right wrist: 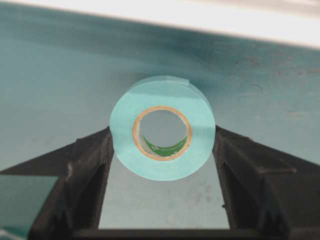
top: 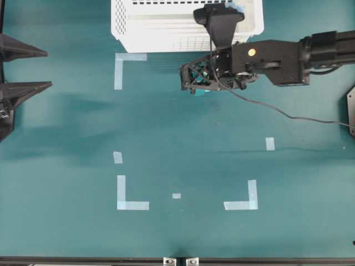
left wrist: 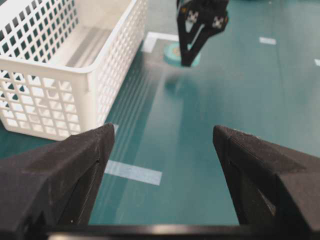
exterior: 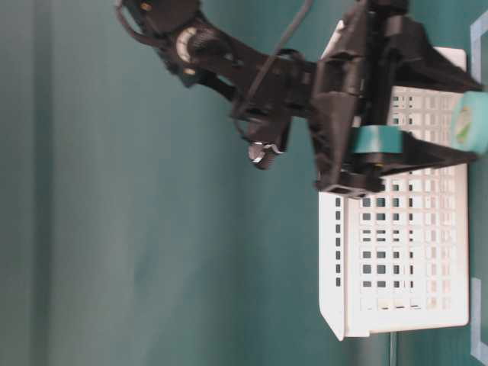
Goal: Put the tape into the white basket.
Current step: 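Lift the tape roll and carry it toward the white basket, then lower the tape roll into the basket and open the right gripper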
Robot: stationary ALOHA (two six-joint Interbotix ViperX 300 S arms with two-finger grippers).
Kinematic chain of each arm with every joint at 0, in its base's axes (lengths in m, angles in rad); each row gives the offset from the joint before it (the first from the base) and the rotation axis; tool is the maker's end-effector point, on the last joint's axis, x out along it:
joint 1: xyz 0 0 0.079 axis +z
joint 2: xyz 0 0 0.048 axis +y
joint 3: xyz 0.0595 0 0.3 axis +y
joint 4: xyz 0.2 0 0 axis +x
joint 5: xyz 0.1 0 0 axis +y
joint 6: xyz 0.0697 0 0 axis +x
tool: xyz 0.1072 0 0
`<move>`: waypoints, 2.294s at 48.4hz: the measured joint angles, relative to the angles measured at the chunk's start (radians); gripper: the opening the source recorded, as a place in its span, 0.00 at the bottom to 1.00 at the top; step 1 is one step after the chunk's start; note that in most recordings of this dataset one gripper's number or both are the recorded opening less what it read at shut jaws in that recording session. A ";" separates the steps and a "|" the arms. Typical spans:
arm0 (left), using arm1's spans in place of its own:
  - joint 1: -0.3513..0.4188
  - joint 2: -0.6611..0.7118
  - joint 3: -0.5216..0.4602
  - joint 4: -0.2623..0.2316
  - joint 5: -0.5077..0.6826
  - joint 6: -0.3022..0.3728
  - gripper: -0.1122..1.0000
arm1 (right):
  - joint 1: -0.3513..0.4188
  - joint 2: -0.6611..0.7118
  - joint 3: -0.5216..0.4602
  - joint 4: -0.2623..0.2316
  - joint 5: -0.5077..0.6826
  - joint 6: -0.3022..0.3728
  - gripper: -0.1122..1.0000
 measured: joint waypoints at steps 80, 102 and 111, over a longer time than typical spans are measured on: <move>0.000 -0.002 0.000 0.002 0.000 0.000 0.88 | -0.067 -0.106 -0.291 -0.034 0.397 -0.218 0.70; 0.002 -0.002 0.000 0.000 0.000 -0.002 0.87 | -0.210 -0.106 -0.295 -0.008 0.342 -0.362 0.71; 0.002 -0.002 0.000 0.000 0.000 -0.002 0.87 | -0.230 -0.101 -0.295 -0.006 0.325 -0.379 0.71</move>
